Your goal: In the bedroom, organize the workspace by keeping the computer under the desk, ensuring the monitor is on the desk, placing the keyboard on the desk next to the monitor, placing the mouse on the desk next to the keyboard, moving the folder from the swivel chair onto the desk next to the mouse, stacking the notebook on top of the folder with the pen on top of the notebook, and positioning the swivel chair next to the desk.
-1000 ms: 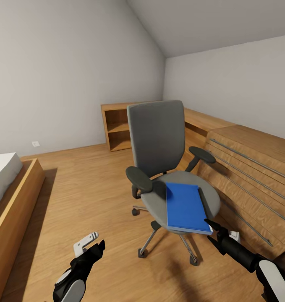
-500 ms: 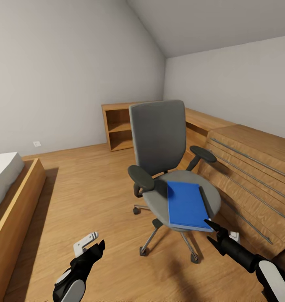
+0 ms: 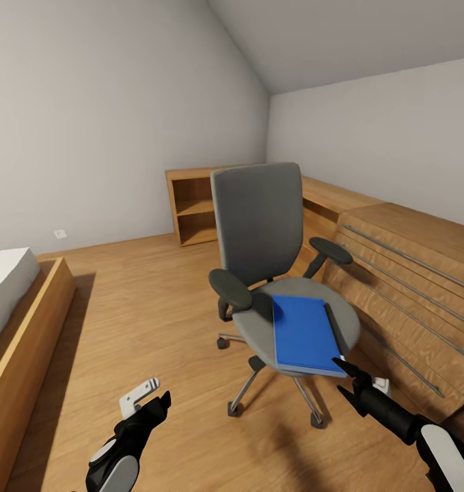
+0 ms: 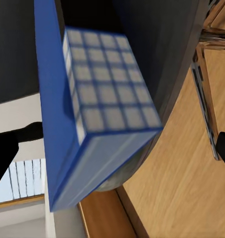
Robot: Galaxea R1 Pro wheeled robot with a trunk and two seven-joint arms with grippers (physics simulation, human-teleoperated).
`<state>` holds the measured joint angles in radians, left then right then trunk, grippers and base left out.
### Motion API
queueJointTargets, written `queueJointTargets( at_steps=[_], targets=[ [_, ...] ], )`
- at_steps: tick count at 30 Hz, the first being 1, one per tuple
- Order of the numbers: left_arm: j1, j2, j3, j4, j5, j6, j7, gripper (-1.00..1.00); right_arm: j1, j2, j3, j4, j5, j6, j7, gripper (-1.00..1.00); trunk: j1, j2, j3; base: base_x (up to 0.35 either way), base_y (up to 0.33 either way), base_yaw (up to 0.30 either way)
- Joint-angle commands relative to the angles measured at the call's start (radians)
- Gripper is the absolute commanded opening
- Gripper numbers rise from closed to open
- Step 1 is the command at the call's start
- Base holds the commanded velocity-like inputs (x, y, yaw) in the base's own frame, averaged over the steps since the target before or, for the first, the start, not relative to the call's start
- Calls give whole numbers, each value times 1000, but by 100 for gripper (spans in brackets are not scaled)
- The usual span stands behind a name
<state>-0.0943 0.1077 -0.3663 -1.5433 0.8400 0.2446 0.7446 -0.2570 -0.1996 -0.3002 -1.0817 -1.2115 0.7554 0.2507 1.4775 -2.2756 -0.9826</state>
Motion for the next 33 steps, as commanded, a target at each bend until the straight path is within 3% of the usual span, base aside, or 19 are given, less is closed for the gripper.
queueJointTargets(
  at_steps=[1, 25, 26, 33],
  targets=[
    [-1, 1, -2, -1, 4, 3, 7, 100, -1, 0, -2, 0, 3, 5, 4, 100, 0, 0, -1, 0, 0, 0],
    [-1, 0, -2, -1, 4, 3, 5, 100, -1, -1, -2, 0, 6, 5, 5, 100, 0, 0, -1, 18, 0, 0],
    [-1, 0, -2, -1, 4, 3, 5, 100, -1, -1, -2, -1, 6, 5, 6, -100, 0, 0, -1, 0, 0, 0],
    [-1, 0, -2, 0, 5, 3, 5, 100, -1, -1, -2, -1, 6, 6, 7, -100, 0, 0, -1, 0, 0, 0]
  ],
)
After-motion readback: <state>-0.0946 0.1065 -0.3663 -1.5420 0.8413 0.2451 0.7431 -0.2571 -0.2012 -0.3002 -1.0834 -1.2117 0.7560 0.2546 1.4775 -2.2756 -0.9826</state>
